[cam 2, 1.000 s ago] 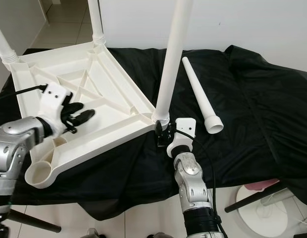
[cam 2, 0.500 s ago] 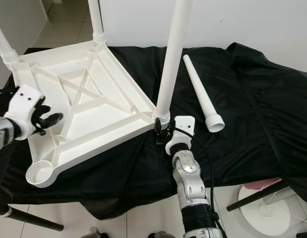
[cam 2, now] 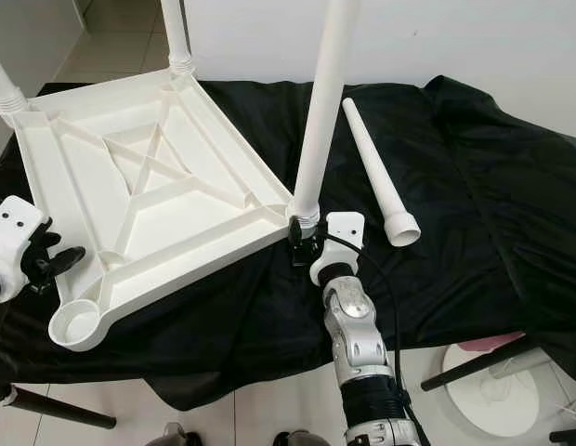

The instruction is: Building children table

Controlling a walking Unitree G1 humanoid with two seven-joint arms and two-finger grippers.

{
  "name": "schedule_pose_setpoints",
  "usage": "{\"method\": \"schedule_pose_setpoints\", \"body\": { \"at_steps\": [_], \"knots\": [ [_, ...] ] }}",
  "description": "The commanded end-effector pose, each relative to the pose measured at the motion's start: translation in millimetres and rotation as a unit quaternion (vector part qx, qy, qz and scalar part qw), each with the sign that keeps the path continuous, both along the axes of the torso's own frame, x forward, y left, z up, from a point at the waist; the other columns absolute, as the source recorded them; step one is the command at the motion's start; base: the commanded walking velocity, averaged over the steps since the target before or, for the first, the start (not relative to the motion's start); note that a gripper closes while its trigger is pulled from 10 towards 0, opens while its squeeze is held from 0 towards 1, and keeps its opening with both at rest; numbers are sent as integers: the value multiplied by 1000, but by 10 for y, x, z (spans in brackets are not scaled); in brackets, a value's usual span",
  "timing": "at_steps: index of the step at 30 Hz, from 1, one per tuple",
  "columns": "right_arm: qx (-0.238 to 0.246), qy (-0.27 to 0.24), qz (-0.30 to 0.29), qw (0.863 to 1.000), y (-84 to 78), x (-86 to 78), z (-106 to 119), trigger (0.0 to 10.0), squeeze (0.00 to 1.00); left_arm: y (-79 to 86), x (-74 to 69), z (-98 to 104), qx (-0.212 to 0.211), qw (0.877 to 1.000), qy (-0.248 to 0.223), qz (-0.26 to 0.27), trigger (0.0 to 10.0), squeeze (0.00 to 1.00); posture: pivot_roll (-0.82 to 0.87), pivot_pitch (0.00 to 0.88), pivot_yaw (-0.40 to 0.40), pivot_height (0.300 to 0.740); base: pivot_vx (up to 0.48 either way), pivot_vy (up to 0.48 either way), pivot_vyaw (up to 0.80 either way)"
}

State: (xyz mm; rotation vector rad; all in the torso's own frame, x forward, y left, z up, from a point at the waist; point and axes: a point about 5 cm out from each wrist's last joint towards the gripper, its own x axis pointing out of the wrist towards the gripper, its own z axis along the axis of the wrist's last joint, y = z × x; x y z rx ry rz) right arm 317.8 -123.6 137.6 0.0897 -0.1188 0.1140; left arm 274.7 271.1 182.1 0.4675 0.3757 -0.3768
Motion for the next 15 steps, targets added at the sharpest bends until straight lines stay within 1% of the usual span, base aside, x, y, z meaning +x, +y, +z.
{"method": "schedule_pose_setpoints", "body": {
  "at_steps": [1,2,3,4,6,8,9,10,13,14,15],
  "knots": [
    [-4,8,-9,1000,-57,48,-33,10000,0,-166,-62,-115,-5,998,34,-44,10000,0,37,135,-54,740,0,0,0],
    [-4,8,-9,1000,-57,48,-33,10000,0,-166,-62,-115,-5,998,34,-44,10000,0,37,135,-54,740,0,0,0],
    [-4,8,-11,1000,-67,66,-27,10000,0,-224,-80,-139,-6,998,39,-57,10000,0,37,135,-54,740,0,0,0],
    [-5,6,-14,1000,-91,96,-12,10000,0,-347,-104,-169,-7,996,44,-81,10000,0,35,133,-53,740,0,0,0],
    [-9,2,-21,1000,-136,134,9,10000,0,-525,-143,-199,-15,992,49,-113,10000,0,37,132,-52,740,0,0,0],
    [-11,0,-30,999,-188,160,20,10000,0,-668,-165,-215,-30,989,51,-134,10000,0,34,128,-48,740,0,0,0],
    [-11,0,-30,999,-188,160,20,10000,0,-668,-165,-215,-30,989,51,-134,10000,0,34,128,-48,740,0,0,0],
    [-11,0,-36,999,-244,191,30,10000,0,-846,-187,-239,-41,985,53,-161,10000,0,34,128,-48,740,0,0,0],
    [-12,0,-41,999,-307,246,40,10000,0,-1143,-215,-274,-53,975,54,-208,10000,0,30,125,-43,740,0,0,0],
    [-12,0,-42,999,-314,256,40,10000,0,-1185,-219,-276,-56,974,54,-213,10000,0,30,125,-43,740,0,0,0],
    [-12,0,-42,999,-314,256,40,10000,0,-1185,-219,-276,-56,974,54,-213,10000,0,30,125,-43,740,0,0,0]
  ]
}}
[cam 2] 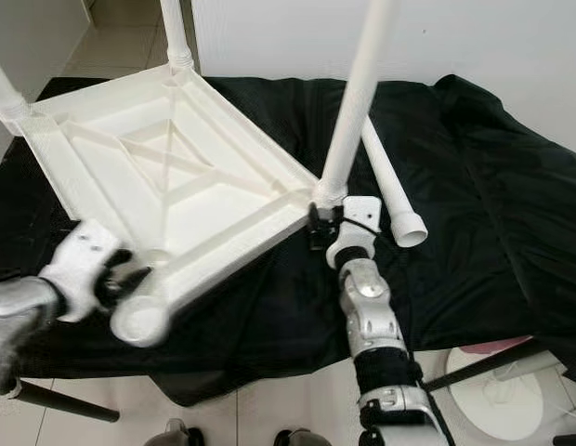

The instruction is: Building children table

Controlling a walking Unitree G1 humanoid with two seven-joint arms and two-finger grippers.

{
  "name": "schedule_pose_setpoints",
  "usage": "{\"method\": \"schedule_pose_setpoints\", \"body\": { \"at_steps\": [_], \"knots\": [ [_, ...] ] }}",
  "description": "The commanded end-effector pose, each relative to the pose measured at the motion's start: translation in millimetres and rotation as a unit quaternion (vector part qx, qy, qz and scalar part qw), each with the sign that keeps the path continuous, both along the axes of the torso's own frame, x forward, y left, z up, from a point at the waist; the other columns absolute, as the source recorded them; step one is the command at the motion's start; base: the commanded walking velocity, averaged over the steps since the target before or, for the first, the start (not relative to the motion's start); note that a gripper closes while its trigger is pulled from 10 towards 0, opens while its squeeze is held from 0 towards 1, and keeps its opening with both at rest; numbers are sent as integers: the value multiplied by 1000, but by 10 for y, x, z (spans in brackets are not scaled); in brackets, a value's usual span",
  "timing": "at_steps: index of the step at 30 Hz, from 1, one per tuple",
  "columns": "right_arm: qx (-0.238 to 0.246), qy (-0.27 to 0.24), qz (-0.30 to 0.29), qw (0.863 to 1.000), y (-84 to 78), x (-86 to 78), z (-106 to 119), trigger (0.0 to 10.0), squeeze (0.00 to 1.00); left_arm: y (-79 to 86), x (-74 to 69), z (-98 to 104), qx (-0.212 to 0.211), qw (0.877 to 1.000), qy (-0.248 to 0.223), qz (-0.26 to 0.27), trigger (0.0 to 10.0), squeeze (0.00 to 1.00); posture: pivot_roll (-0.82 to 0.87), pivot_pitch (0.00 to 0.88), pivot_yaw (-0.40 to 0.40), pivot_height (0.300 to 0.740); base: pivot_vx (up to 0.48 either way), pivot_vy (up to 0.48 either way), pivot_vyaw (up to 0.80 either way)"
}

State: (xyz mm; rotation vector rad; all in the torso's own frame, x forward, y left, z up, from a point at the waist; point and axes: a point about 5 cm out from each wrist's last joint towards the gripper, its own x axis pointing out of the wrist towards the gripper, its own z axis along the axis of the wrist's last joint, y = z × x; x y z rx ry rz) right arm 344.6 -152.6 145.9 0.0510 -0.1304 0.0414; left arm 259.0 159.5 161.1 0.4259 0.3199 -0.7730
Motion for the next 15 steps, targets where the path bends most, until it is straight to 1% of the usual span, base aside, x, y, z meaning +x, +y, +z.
{"method": "schedule_pose_setpoints", "body": {
  "at_steps": [1,2,4,5,6,7,10,11,12,13,15],
  "knots": [
    [7,6,-1,1000,-19,11,-45,10000,0,-180,-61,-62,-10,999,24,-40,10000,0,29,122,-40,740,0,0,0],
    [9,7,2,1000,-14,26,-47,10000,0,-247,-61,-56,-15,998,23,-48,10000,0,29,122,-40,740,0,0,0],
    [13,14,15,1000,39,61,-72,10000,0,-463,-30,-33,-34,997,16,-61,10000,0,25,117,-35,740,0,0,0],
    [13,14,15,1000,39,61,-72,10000,0,-463,-30,-33,-34,997,16,-61,10000,0,25,117,-35,740,0,0,0],
    [23,27,28,999,105,79,-126,10000,0,-614,9,-21,-40,997,9,-67,10000,0,25,113,-37,740,0,0,0],
    [25,33,33,999,130,85,-153,10000,0,-659,19,-16,-41,997,7,-69,10000,0,25,113,-37,740,0,0,0],
    [26,37,36,998,147,90,-169,10000,0,-682,25,-12,-41,997,7,-70,10000,0,20,110,-34,740,0,0,0],
    [25,39,36,998,177,93,-186,10000,0,-722,34,0,-43,996,3,-75,10000,0,22,106,-36,740,0,0,0],
    [12,18,17,1000,171,87,-140,10000,0,-723,52,5,-41,996,-1,-75,10000,0,25,99,-39,740,0,0,0],
    [12,18,17,1000,171,87,-140,10000,0,-723,52,5,-41,996,-1,-75,10000,0,25,99,-39,740,0,0,0],
    [5,-8,-12,1000,146,73,-82,10000,0,-707,82,7,-32,997,-7,-74,10000,0,26,98,-39,740,0,0,0]
  ]
}}
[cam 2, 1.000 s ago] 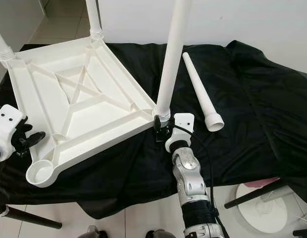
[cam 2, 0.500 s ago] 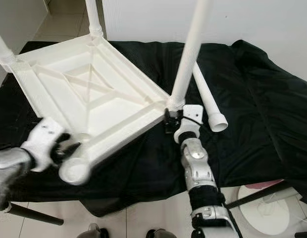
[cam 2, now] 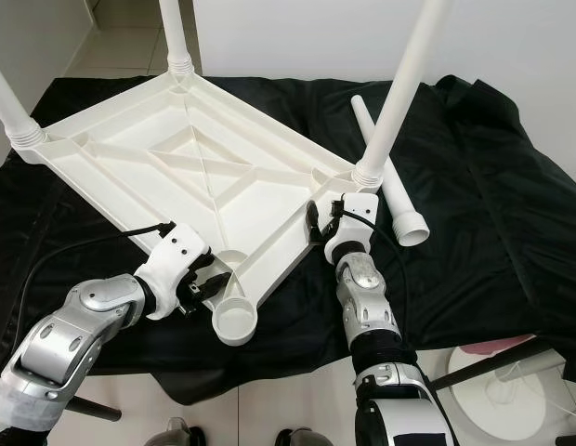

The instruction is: Building children table

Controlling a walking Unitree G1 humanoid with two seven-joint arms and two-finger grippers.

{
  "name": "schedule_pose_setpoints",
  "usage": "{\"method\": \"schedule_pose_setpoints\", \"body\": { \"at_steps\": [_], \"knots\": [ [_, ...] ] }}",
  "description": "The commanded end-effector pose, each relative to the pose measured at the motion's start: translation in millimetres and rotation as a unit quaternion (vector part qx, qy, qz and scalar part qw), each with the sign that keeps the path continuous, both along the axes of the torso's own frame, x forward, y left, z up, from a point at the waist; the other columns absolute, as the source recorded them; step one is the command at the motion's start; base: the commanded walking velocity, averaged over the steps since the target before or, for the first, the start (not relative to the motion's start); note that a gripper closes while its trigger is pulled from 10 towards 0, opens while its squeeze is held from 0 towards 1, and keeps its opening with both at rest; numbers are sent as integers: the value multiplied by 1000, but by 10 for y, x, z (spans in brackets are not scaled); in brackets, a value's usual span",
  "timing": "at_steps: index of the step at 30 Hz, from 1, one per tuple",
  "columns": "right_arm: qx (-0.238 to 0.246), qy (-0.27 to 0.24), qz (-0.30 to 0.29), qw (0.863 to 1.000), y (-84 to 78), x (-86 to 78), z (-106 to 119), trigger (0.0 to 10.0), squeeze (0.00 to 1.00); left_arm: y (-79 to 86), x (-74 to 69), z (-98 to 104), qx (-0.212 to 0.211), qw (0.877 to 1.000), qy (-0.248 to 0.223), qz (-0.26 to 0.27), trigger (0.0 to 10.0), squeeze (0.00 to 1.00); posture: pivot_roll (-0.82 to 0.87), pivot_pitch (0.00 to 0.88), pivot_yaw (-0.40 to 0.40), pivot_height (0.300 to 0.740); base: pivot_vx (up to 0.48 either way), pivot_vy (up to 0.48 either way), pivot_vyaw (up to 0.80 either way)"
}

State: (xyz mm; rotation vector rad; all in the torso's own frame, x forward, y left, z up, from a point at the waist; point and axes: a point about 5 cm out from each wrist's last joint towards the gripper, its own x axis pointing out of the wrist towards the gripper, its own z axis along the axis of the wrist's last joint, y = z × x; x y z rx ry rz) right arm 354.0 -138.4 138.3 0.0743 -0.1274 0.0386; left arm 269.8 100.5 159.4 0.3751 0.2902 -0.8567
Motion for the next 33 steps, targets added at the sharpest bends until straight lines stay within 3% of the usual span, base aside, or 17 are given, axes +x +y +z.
{"method": "schedule_pose_setpoints", "body": {
  "at_steps": [1,8,9,13,19,20,33],
  "knots": [
    [-6,-10,-12,1000,3,-22,-7,10000,0,-117,-26,24,-1,999,-14,-37,10000,0,26,98,-39,740,0,0,0],
    [15,-35,-60,997,-131,-66,26,10000,0,83,70,27,21,1000,-19,-8,10000,0,21,87,-47,740,0,0,0],
    [13,-49,-101,994,-212,-116,29,10000,0,136,88,24,28,999,-19,-2,10000,0,18,83,-53,740,0,0,0],
    [10,-47,-120,992,-247,-136,10,10000,0,154,93,17,31,999,-19,1,10000,0,18,83,-53,740,0,0,0],
    [51,0,-117,992,-243,-166,-195,10000,0,175,95,-9,35,999,-18,5,10000,0,14,72,-59,740,0,0,0],
    [65,31,-127,989,-264,-148,-282,10000,0,183,106,-3,35,999,-20,7,10000,0,16,68,-63,740,0,0,0],
    [54,64,-150,985,-352,-88,-326,10000,0,215,132,31,34,999,-28,11,10000,0,23,63,-67,740,0,0,0]
  ]
}}
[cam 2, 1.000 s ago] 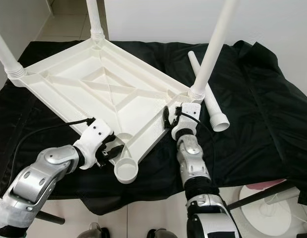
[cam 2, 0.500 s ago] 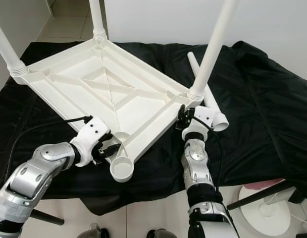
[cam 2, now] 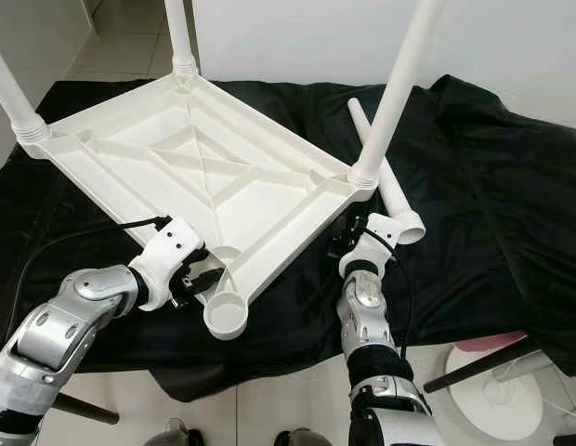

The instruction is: Building children table

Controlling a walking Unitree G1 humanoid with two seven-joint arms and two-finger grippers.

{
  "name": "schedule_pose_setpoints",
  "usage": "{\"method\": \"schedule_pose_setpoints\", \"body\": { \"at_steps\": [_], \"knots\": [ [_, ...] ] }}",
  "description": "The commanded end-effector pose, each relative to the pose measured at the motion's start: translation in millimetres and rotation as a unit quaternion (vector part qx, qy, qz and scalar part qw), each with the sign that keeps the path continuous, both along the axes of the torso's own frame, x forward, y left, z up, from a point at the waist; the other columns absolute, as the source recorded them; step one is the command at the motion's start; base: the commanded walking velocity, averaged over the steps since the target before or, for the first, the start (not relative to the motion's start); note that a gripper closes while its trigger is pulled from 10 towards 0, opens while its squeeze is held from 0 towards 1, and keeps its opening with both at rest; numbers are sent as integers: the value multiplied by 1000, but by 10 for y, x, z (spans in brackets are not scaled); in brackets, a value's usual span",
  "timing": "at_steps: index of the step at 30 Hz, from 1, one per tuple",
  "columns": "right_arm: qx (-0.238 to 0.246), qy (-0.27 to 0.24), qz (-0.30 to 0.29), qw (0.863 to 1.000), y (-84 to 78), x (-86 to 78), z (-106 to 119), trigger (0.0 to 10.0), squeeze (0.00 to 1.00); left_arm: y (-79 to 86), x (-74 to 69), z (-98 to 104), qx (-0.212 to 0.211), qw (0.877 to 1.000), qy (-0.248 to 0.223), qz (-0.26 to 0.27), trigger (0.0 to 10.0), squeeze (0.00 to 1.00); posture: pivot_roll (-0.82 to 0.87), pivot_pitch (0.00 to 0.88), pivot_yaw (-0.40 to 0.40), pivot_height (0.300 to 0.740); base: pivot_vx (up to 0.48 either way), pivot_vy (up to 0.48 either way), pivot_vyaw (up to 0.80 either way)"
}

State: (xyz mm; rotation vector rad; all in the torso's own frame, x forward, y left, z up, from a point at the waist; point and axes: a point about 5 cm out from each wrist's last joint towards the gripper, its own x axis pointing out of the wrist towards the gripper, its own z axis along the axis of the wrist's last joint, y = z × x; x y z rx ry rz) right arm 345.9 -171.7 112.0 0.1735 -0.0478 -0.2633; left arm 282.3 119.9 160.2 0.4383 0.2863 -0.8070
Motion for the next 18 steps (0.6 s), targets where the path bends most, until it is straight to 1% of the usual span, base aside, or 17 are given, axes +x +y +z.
{"method": "schedule_pose_setpoints", "body": {
  "at_steps": [1,4,7,9,13,15,16,18],
  "knots": [
    [-5,25,0,1000,-28,18,-62,10000,0,22,6,27,6,1000,-9,-7,10000,0,23,63,-66,740,0,0,0],
    [-7,32,8,999,-30,46,-61,10000,0,19,2,30,5,1000,-9,-7,10000,0,23,63,-66,740,0,0,0],
    [-24,57,46,997,-24,182,-9,10000,0,-33,-24,31,2,1000,-8,-15,10000,0,25,66,-58,740,0,0,0],
    [-29,63,53,996,-27,213,8,10000,0,-58,-37,30,1,1000,-7,-19,10000,0,27,68,-58,740,0,0,0],
    [-45,72,97,992,48,299,72,10000,0,-144,-60,33,-5,1000,-8,-25,10000,0,33,71,-63,740,0,0,0],
    [-45,72,97,992,48,299,72,10000,0,-144,-60,33,-5,1000,-8,-25,10000,0,33,71,-63,740,0,0,0],
    [-53,70,116,989,102,327,103,10000,0,-186,-64,41,-12,1000,-9,-26,10000,0,36,74,-66,740,0,0,0],
    [-56,71,126,988,130,339,114,10000,0,-210,-63,48,-15,999,-10,-27,10000,0,37,74,-68,740,0,0,0]
  ]
}}
